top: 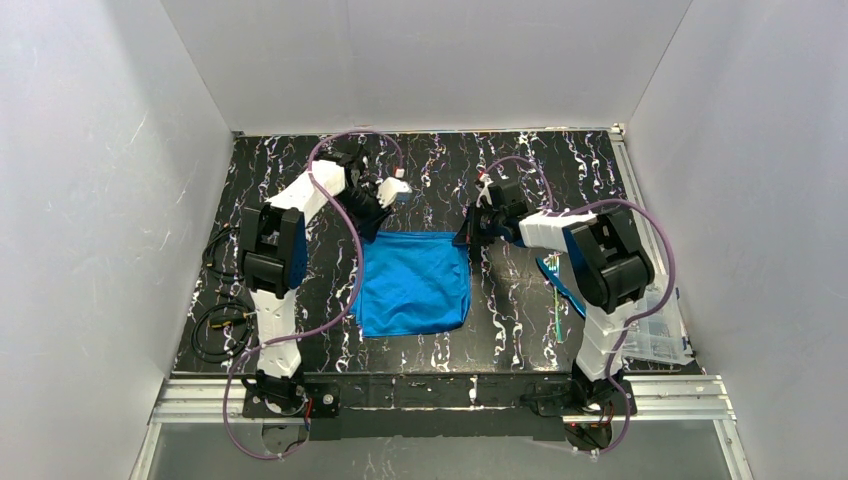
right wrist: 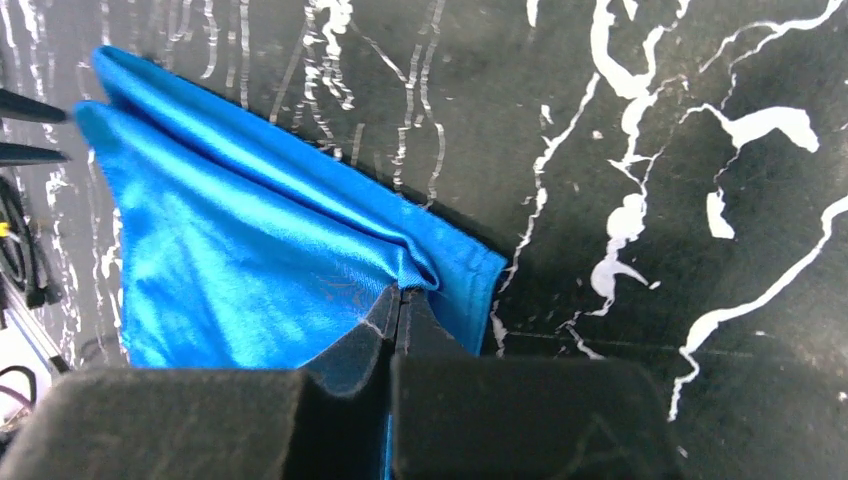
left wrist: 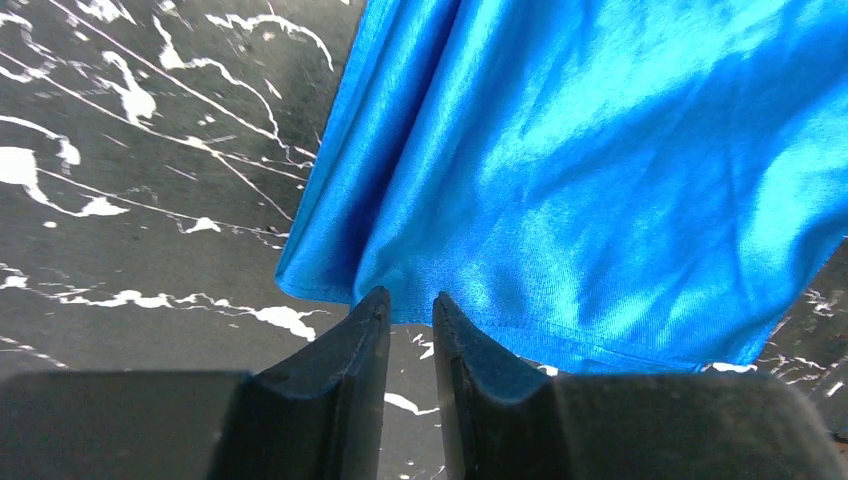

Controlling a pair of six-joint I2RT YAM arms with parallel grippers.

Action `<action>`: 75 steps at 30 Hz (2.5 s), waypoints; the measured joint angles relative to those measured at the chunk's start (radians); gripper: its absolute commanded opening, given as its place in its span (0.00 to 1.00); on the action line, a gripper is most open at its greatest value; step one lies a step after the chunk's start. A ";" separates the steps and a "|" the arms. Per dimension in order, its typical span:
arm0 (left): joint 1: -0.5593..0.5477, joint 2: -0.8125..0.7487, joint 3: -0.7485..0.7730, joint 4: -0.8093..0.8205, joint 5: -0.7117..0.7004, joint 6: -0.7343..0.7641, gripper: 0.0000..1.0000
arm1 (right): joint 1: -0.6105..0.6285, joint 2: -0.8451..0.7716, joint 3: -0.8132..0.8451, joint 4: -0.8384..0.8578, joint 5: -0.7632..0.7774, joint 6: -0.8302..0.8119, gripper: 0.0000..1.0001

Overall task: Fold the napkin into a case and place the utensils inside
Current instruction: Smooth out the lower triangle-folded napkin at the center of the board.

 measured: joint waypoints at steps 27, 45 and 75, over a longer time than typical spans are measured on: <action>-0.215 0.259 0.348 0.082 0.346 0.017 0.75 | -0.010 -0.017 -0.098 0.215 -0.154 0.076 0.01; -0.245 0.325 0.409 0.014 0.393 0.134 0.42 | -0.038 -0.030 -0.142 0.331 -0.225 0.129 0.01; -0.254 0.340 0.420 0.013 0.380 0.118 0.00 | -0.084 -0.410 -0.517 0.091 -0.123 0.228 0.02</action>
